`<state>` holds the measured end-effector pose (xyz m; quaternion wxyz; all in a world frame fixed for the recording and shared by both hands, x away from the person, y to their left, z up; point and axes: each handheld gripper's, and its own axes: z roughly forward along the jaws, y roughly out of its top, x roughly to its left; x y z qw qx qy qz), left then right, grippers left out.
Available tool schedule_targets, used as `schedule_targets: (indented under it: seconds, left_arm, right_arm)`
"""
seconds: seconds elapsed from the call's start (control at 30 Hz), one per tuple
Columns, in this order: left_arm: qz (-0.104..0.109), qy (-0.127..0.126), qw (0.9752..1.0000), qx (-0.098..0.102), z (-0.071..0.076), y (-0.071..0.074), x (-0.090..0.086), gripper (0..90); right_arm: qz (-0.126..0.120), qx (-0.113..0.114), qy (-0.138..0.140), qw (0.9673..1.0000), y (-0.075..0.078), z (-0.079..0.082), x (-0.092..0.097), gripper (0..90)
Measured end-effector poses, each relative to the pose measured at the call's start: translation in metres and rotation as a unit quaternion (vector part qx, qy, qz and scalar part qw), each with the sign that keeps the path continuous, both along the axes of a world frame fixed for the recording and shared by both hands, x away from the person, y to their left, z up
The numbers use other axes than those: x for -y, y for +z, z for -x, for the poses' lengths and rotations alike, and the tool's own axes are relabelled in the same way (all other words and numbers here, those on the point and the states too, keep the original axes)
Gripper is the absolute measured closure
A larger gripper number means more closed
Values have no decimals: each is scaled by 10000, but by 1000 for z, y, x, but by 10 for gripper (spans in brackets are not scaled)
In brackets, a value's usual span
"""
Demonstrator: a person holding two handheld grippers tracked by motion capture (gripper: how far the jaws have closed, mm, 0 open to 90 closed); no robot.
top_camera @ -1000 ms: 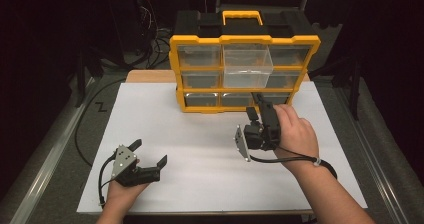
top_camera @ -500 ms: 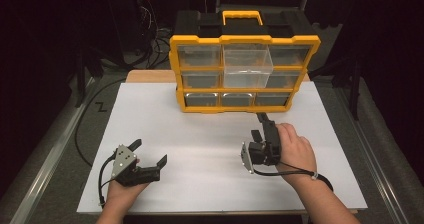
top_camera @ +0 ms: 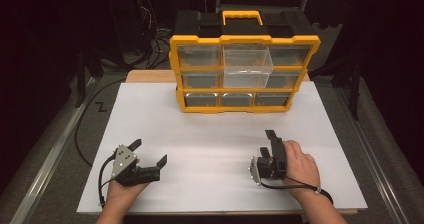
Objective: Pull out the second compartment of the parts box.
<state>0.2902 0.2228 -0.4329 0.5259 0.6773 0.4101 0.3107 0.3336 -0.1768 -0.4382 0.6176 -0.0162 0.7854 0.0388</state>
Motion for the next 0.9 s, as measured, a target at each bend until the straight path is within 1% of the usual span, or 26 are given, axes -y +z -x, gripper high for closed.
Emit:
schedule_targets:
  seconds: [0.07, 0.17, 0.27, 0.3, 0.33, 0.4, 0.47, 0.53, 0.6, 0.7, 0.73, 0.8, 0.83, 0.9]
  left_arm:
    - [21, 5, 10000, -9, 0, 0, 1, 5]
    - [19, 7, 10000, -13, 0, -1, 1, 5]
    - [20, 18, 10000, -12, 0, -1, 1, 5]
    - [15, 20, 10000, -19, 0, -1, 1, 5]
    - [11, 24, 10000, -23, 0, -1, 1, 5]
    - [16, 36, 10000, -25, 0, -1, 1, 5]
    - [20, 54, 10000, -29, 0, -1, 1, 5]
    - [18, 74, 10000, -46, 0, -1, 0, 4]
    - [8, 66, 10000, -60, 0, -2, 0, 5]
    - [8, 74, 10000, -58, 0, -2, 1, 4]
    - [13, 75, 10000, -64, 0, -2, 1, 5]
    - [38, 89, 9999, -75, -1, -2, 1, 4]
    - [56, 88, 9999, -101, -1, -2, 0, 5]
    - [75, 101, 9999, -107, -1, -2, 0, 4]
  right_arm:
    - [66, -10, -37, 10000, -5, -1, 7, 187]
    - [147, -113, -144, 9997, -10, -2, 18, 151]
    - [132, -103, -125, 9998, -9, -1, 21, 132]
    - [84, -55, -68, 9999, -8, -1, 21, 106]
    - [84, -55, -68, 9999, -8, -1, 21, 106]
    - [106, -56, -37, 9999, -5, 1, 19, 68]
    - [103, -52, -15, 9999, -5, 2, 19, 30]
    - [86, -19, 29, 10000, -6, 2, 19, 18]
    - [90, -67, 19, 9999, -6, 3, 19, 8]
    - [52, -60, 15, 10000, -6, 4, 19, 7]
    - [30, -33, 16, 10000, -6, 5, 19, 7]
    - [-28, -63, -18, 10000, -6, 5, 19, 7]
    - [-36, -61, 13, 10000, -5, 5, 20, 7]
    - [-114, -44, -11, 9999, -5, 5, 21, 7]
